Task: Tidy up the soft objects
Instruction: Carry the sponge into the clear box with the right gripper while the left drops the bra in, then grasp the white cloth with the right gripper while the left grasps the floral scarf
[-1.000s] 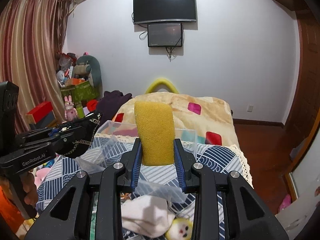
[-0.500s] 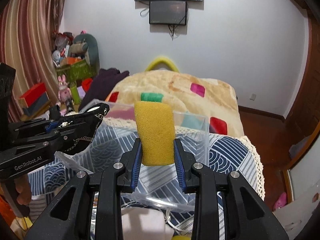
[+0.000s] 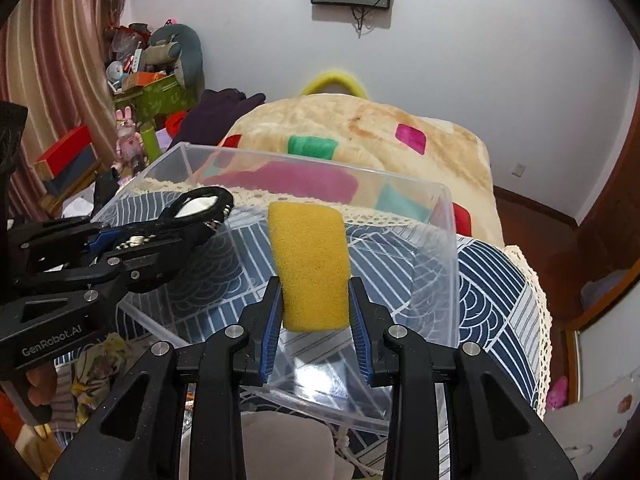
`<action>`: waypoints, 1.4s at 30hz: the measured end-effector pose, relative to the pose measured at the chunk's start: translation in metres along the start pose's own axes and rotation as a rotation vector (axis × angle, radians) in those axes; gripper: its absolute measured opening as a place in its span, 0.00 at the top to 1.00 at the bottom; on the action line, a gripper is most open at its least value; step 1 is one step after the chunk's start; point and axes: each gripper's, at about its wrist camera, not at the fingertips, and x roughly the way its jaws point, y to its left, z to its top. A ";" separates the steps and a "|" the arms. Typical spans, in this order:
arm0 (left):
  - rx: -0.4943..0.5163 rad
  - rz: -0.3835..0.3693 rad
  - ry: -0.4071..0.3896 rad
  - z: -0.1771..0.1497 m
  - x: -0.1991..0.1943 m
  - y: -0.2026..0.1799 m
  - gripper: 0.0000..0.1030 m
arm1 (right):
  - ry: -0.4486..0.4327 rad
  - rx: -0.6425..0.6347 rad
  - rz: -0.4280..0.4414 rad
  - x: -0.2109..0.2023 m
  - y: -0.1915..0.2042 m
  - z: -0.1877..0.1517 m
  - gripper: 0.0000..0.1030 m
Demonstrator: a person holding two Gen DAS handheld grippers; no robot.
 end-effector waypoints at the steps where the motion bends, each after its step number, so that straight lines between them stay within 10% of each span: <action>1: 0.002 -0.002 0.002 0.000 0.000 -0.001 0.69 | -0.001 0.002 0.003 -0.001 -0.001 -0.001 0.71; 5: 0.000 -0.001 0.001 -0.001 -0.004 -0.003 0.60 | -0.011 0.017 0.023 -0.006 -0.004 -0.002 0.55; 22: -0.014 0.033 -0.176 0.000 -0.088 -0.003 0.26 | -0.216 0.002 -0.010 -0.074 -0.002 -0.006 0.42; 42: 0.019 0.107 -0.146 -0.053 -0.103 -0.015 0.19 | -0.289 -0.016 -0.034 -0.098 0.013 -0.046 0.30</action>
